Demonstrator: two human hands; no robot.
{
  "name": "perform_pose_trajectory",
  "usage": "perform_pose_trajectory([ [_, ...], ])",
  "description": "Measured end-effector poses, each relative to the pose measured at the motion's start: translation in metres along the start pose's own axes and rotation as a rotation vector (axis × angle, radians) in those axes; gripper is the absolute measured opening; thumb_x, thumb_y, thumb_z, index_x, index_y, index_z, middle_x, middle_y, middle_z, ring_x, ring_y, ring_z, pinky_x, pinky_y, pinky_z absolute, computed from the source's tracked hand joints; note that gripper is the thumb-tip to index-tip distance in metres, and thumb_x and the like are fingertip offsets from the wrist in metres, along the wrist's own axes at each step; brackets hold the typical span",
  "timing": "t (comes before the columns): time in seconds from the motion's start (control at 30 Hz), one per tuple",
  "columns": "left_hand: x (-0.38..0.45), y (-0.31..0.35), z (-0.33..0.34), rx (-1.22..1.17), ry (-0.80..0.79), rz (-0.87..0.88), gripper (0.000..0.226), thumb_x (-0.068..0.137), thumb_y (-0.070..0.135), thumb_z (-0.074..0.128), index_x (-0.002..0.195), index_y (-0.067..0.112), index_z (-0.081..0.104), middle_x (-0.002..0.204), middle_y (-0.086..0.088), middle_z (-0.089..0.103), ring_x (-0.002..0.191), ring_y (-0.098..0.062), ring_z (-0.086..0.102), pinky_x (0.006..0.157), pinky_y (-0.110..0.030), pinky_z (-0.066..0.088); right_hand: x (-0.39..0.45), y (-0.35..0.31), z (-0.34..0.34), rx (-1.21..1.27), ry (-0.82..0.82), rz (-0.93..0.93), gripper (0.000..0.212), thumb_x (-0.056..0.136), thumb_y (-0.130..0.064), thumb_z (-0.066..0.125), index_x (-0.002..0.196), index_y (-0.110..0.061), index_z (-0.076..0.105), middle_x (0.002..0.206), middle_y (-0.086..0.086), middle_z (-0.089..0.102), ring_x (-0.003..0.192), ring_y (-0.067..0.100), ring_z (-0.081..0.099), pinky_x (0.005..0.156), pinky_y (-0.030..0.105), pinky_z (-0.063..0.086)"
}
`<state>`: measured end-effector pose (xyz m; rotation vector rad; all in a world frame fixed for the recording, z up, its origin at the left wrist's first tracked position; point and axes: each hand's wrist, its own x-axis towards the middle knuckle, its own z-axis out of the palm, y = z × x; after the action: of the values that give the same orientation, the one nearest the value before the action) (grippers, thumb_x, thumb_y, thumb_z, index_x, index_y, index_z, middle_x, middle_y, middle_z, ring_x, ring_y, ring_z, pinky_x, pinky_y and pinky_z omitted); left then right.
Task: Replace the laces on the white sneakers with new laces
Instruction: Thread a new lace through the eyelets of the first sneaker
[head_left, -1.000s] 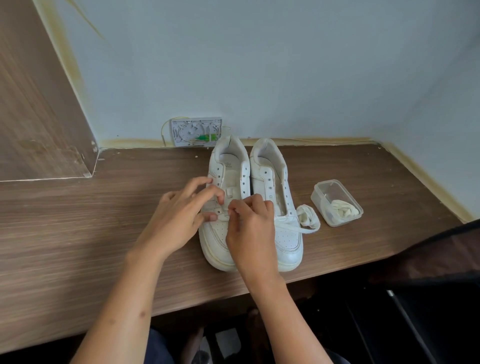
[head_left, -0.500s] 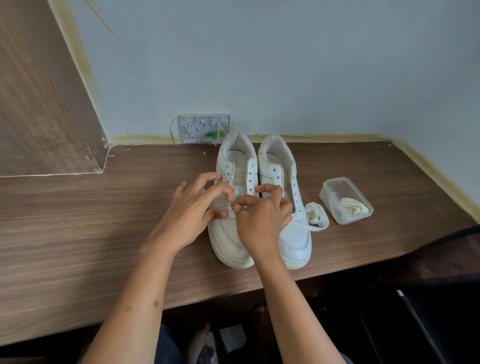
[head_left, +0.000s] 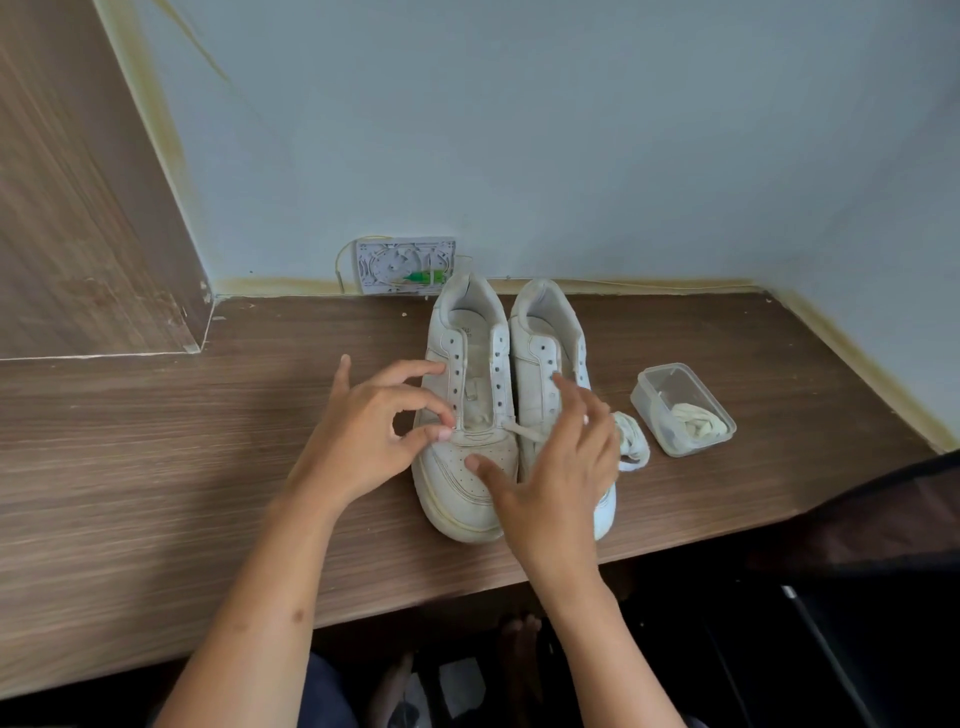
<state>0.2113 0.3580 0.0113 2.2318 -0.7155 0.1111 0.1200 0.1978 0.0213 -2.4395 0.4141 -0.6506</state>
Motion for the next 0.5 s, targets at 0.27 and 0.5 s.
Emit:
perform_pose_trajectory([
  [0.27, -0.002, 0.003, 0.007, 0.210, 0.039, 0.076, 0.007, 0.089, 0.035, 0.057, 0.091, 0.042, 0.054, 0.140, 0.018, 0.044, 0.127, -0.017, 0.036, 0.109, -0.074, 0.012, -0.001, 0.009, -0.005, -0.127, -0.036, 0.108, 0.135, 0.055, -0.085, 0.064, 0.152, -0.024, -0.007, 0.161, 0.009, -0.004, 0.148, 0.026, -0.024, 0.115, 0.055, -0.016],
  [0.5, -0.005, -0.004, 0.003, 0.108, 0.201, -0.082, 0.014, 0.100, 0.027, 0.041, 0.091, 0.038, 0.042, 0.142, 0.012, 0.038, 0.131, -0.029, 0.032, 0.106, -0.070, 0.019, 0.001, 0.012, -0.011, -0.157, -0.135, 0.171, 0.144, 0.050, -0.095, 0.052, 0.152, -0.020, -0.016, 0.161, 0.004, -0.018, 0.144, 0.024, -0.034, 0.113, 0.056, -0.019],
])
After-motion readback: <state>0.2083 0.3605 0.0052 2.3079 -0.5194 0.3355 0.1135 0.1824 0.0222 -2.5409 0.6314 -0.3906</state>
